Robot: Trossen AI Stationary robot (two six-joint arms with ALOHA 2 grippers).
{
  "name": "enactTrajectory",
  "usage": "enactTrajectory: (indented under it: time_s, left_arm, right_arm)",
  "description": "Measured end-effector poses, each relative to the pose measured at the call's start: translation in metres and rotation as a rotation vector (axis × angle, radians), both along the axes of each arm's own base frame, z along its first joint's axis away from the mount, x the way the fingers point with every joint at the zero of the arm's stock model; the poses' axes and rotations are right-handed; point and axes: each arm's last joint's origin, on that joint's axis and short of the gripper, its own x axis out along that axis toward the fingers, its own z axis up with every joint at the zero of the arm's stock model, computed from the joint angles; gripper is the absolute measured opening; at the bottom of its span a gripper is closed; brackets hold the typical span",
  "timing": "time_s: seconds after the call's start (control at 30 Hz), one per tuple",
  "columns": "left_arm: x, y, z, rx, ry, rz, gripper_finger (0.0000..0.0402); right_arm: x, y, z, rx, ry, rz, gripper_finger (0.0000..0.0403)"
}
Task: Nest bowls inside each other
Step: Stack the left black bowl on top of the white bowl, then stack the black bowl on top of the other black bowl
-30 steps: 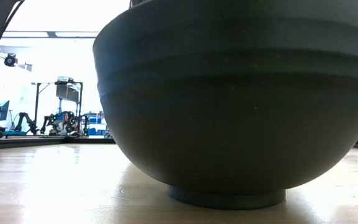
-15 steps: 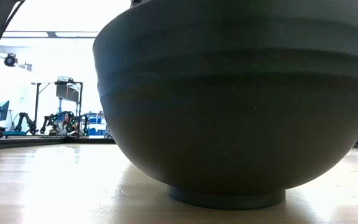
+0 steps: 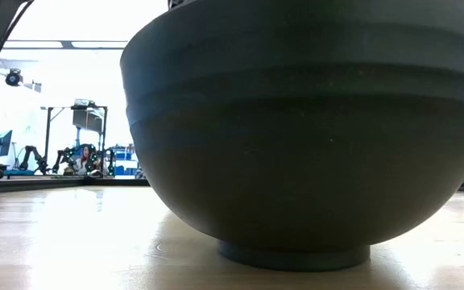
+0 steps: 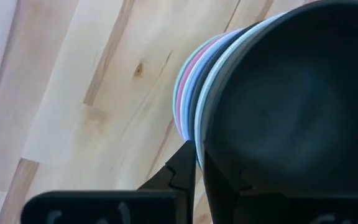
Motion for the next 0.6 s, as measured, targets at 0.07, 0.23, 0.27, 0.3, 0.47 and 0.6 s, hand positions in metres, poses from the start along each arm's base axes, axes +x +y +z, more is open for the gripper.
enactTrajectory:
  time_s: [0.07, 0.23, 0.27, 0.3, 0.47, 0.6]
  left_arm:
    - [-0.002, -0.001, 0.002, 0.0, -0.002, 0.001, 0.0012]
    - [-0.017, -0.003, 0.023, 0.023, -0.048, 0.071, 0.0012]
    - [-0.021, -0.004, 0.027, 0.022, -0.059, 0.087, 0.0012]
    - [-0.025, -0.006, 0.032, 0.02, -0.07, 0.1, 0.0012]
    - [-0.047, -0.03, 0.055, 0.017, -0.143, 0.071, 0.0012]
    - [-0.064, -0.06, 0.061, 0.006, -0.169, 0.009, 0.0012]
  right_arm:
    - [0.0, 0.0, 0.0, 0.003, -0.002, 0.002, 0.0009]
    - [0.001, 0.001, 0.002, -0.006, -0.02, 0.021, 0.0009]
    - [0.001, 0.001, 0.003, -0.002, -0.028, 0.022, 0.0009]
    - [0.002, 0.001, 0.003, -0.002, -0.035, 0.028, 0.0009]
    - [0.006, 0.005, 0.006, -0.007, -0.081, 0.068, 0.0009]
    - [0.011, 0.007, -0.004, -0.035, -0.027, 0.078, 0.001]
